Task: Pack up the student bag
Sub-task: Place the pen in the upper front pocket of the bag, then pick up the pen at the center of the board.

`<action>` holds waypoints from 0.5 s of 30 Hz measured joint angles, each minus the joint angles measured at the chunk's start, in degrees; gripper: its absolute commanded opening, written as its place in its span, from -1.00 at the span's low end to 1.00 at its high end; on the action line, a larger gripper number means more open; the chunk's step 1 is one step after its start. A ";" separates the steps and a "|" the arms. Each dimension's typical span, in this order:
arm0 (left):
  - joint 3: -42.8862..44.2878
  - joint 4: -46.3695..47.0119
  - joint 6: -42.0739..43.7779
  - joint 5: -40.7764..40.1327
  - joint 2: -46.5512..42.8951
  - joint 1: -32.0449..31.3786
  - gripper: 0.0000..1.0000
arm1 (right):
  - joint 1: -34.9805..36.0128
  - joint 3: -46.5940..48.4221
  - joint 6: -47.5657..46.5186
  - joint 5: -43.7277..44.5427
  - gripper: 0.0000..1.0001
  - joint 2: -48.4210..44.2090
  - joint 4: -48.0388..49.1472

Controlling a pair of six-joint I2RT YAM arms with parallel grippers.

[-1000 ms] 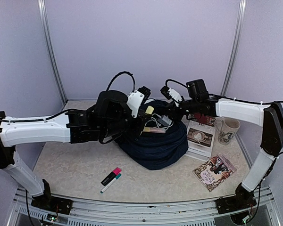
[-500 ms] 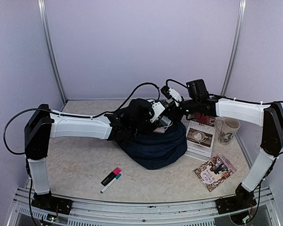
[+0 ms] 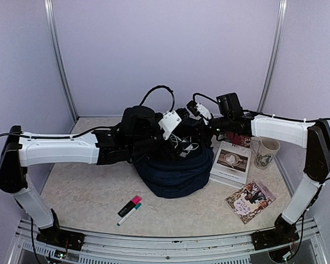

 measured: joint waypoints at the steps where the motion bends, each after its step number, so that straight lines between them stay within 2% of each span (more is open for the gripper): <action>1: -0.61 -0.52 -1.27 1.55 -2.12 0.07 0.96 | 0.00 0.00 0.02 -0.04 -1.00 0.00 0.00; 3: -2.45 -2.01 -4.98 3.13 -7.15 0.26 0.93 | 0.00 0.00 0.02 -0.07 -1.00 0.00 -0.02; 6: -7.69 -4.50 -13.44 0.57 -13.57 1.29 0.81 | 0.00 0.00 0.00 -0.07 -1.00 0.00 -0.07; 12: -23.78 -17.11 -34.49 -1.20 -18.34 4.74 0.18 | 0.00 0.00 -0.20 -0.13 -1.00 0.00 -0.15; 15: -29.44 -23.93 -43.30 0.44 -18.32 4.72 0.05 | 0.00 0.11 -0.37 -0.20 -1.00 0.09 -0.52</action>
